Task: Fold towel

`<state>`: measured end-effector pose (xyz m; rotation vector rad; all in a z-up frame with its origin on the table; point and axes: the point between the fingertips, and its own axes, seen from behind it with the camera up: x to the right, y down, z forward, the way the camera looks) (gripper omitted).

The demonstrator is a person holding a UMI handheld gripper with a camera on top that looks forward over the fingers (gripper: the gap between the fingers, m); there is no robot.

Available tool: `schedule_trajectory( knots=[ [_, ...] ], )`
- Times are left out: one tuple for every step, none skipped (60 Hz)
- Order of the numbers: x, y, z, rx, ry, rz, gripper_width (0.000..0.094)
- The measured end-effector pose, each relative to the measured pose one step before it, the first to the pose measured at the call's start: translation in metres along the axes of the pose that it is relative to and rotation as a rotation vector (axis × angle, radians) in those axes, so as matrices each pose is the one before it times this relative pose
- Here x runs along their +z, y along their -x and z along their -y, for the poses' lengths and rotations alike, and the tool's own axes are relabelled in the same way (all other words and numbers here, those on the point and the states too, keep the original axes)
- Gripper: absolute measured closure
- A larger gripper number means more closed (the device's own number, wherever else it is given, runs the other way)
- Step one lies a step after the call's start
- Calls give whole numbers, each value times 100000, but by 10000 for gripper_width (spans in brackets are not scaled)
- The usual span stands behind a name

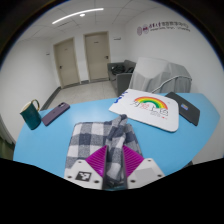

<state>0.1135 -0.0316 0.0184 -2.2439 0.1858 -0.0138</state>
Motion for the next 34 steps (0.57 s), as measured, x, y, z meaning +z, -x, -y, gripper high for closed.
schedule_trajectory(
  knots=[
    [-261, 80, 152, 295, -475, 147, 557],
    [-286, 1, 222, 399, -704, 15, 466],
    [-338, 9, 229, 517, -926, -98, 376],
    [-445, 55, 353, 542, -847, -65, 286],
    [-409, 40, 148, 479, -968, -226, 178],
    [-522, -24, 196, 460, -798, -633, 70],
    [-629, -90, 255, 145, -438, -971, 72],
    [-559, -18, 162, -89, -742, -501, 101],
    [-546, 80, 114, -96, -705, -165, 121],
    [-650, -46, 116, -123, -636, -661, 122],
    [-648, -37, 110, -179, -731, -700, 120],
    [-683, 25, 76, -136, -806, -541, 114],
    [-711, 86, 67, -149, -721, -417, 104],
    [-774, 60, -1, -58, -555, -554, 105],
    [-737, 53, -49, 195, -774, -288, 106],
    [-882, 155, 83, 66, -311, -303, 100],
    [-850, 205, -8, 157, -599, -127, 105],
    [-832, 236, -5, 233, -638, -20, 105],
    [-868, 227, -38, 287, -613, 79, 102],
    [-869, 209, -70, 407, -498, 55, 106],
    [-888, 217, -101, 463, -378, -5, 105],
    [-914, 220, -150, 389, -198, -12, 103],
    [-879, 226, -175, 295, -120, 138, 105],
    [-917, 262, -341, 195, -376, 233, 107],
    [-845, 233, -180, 11, -48, 293, 105],
    [-836, 258, -212, -84, 36, 323, 109],
    [-794, 212, -254, -144, 15, 391, 112],
    [-817, 202, -254, -124, 125, 393, 104],
    [-781, 160, -254, -64, 228, 314, 108],
    [-749, 98, -271, -55, 288, 280, 111],
    [-684, 131, -283, 21, 273, 412, 107],
    [-665, 80, -228, 59, 194, 342, 107],
    [-653, 47, -208, 6, 125, 366, 103],
    [-603, 20, -155, 75, 21, 305, 99]
  ],
)
